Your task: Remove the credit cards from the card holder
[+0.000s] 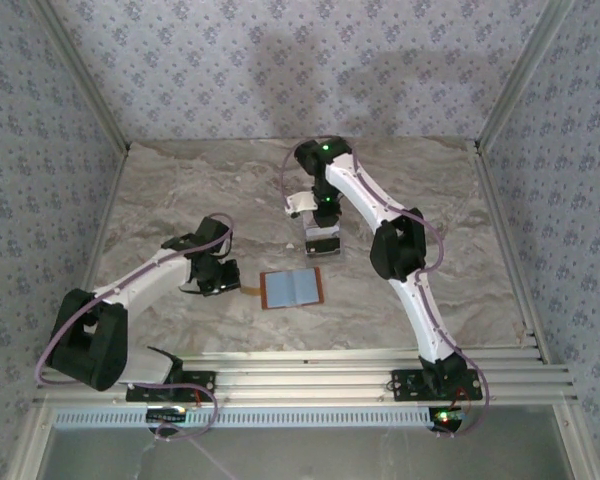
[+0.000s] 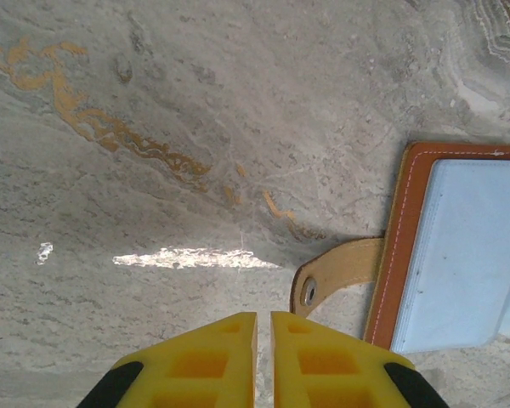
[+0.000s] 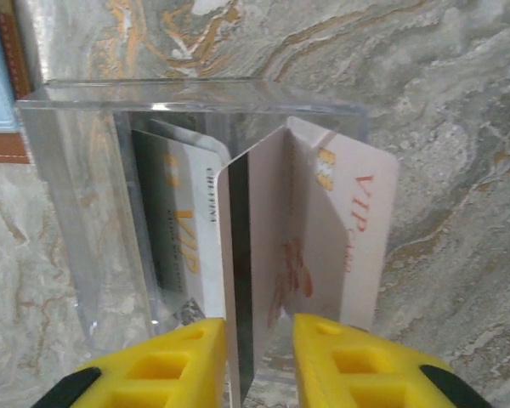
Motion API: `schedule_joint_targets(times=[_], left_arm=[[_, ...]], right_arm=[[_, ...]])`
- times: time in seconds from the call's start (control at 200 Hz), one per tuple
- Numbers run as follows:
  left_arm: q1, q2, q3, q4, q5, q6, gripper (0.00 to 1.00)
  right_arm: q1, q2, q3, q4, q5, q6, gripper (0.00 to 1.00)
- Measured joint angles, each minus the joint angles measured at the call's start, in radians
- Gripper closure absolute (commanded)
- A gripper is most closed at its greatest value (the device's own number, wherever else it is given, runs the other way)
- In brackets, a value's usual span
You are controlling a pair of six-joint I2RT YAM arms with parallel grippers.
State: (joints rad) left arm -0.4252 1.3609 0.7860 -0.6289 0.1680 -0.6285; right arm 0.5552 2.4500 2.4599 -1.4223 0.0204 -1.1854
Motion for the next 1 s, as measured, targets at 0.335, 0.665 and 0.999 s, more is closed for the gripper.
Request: schedule_joint_targets(times=[0.335, 0.665, 0.999], left_arm=[[0.000, 0.000, -0.002, 0.001, 0.000, 0.000, 0.86], [0.000, 0.000, -0.006, 0.003, 0.003, 0.000, 0.85], [0.005, 0.028, -0.006, 0.039, 0.008, 0.000, 0.74]], right_arm=[[0.000, -0.088, -0.091, 0.182, 0.072, 0.018, 0.52], [-0.002, -0.249, -0.293, 0.337, 0.076, 0.150, 0.49], [-0.008, -0.612, -0.732, 0.623, -0.061, 0.616, 0.46]])
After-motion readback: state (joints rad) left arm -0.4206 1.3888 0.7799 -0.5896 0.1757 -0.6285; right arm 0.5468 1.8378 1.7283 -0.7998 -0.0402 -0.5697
